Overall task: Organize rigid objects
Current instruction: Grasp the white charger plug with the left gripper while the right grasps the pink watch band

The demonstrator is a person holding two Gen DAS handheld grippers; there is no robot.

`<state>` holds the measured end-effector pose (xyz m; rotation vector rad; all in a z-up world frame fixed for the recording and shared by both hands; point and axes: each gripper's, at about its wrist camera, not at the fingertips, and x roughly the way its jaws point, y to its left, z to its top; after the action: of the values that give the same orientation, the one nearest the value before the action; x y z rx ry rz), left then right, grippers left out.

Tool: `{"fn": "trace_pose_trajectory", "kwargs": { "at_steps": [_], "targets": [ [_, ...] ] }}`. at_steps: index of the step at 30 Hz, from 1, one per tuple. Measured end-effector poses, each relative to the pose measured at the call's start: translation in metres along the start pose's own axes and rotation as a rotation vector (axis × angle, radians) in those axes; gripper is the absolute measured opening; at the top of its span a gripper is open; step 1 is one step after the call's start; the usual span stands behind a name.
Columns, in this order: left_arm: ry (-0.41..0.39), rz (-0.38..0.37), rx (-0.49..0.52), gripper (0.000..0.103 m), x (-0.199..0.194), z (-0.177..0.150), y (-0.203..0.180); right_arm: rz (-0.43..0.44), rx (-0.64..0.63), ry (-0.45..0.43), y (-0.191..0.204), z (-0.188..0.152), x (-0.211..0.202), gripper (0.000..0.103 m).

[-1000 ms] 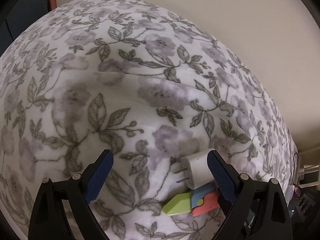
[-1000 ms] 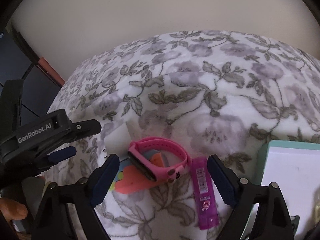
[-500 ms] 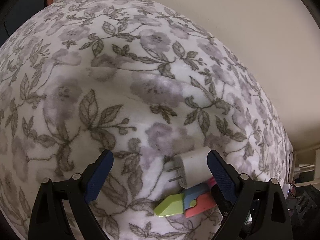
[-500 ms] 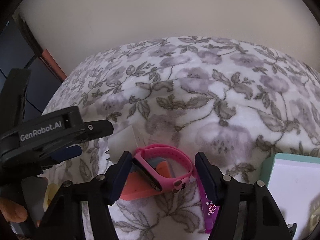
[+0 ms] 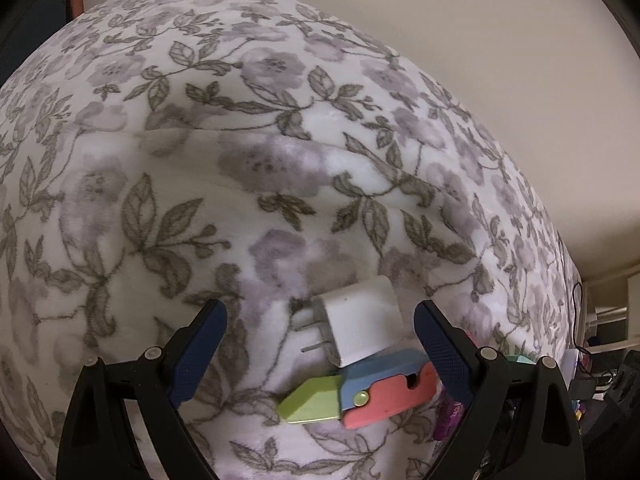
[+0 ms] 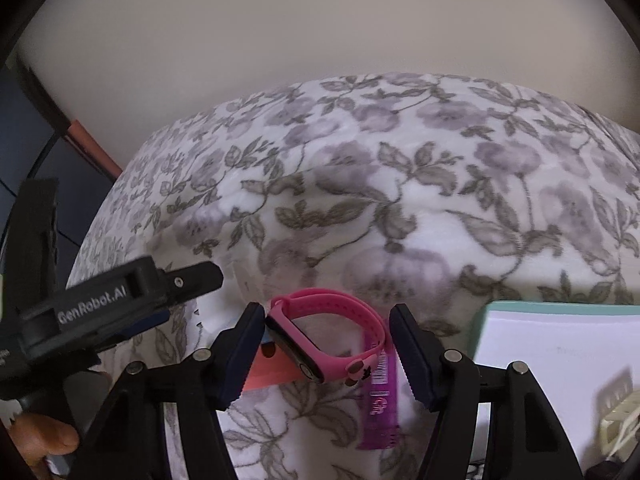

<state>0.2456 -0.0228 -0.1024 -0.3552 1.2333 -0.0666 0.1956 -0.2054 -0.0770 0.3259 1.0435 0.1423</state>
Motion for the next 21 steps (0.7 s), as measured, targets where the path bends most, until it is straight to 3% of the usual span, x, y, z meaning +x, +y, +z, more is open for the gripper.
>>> {"fn": "trace_pose_trajectory", "kwargs": {
  "at_steps": [13, 16, 18, 21],
  "targets": [
    [0.021, -0.001, 0.04, 0.093, 0.016, -0.009, -0.015, -0.001, 0.04, -0.011, -0.015, 0.003, -0.012, 0.068],
    [0.011, 0.02, 0.051, 0.082, 0.017, -0.01, -0.018, -0.003, 0.041, -0.007, -0.016, 0.003, -0.013, 0.068],
    [-0.001, 0.026, 0.056, 0.068, 0.016, -0.01, -0.018, -0.003, 0.043, -0.006, -0.016, 0.003, -0.013, 0.068],
    [0.001, 0.007, 0.056, 0.064, 0.015, -0.009, -0.018, -0.006, 0.051, -0.003, -0.018, 0.002, -0.014, 0.068]
  ]
}}
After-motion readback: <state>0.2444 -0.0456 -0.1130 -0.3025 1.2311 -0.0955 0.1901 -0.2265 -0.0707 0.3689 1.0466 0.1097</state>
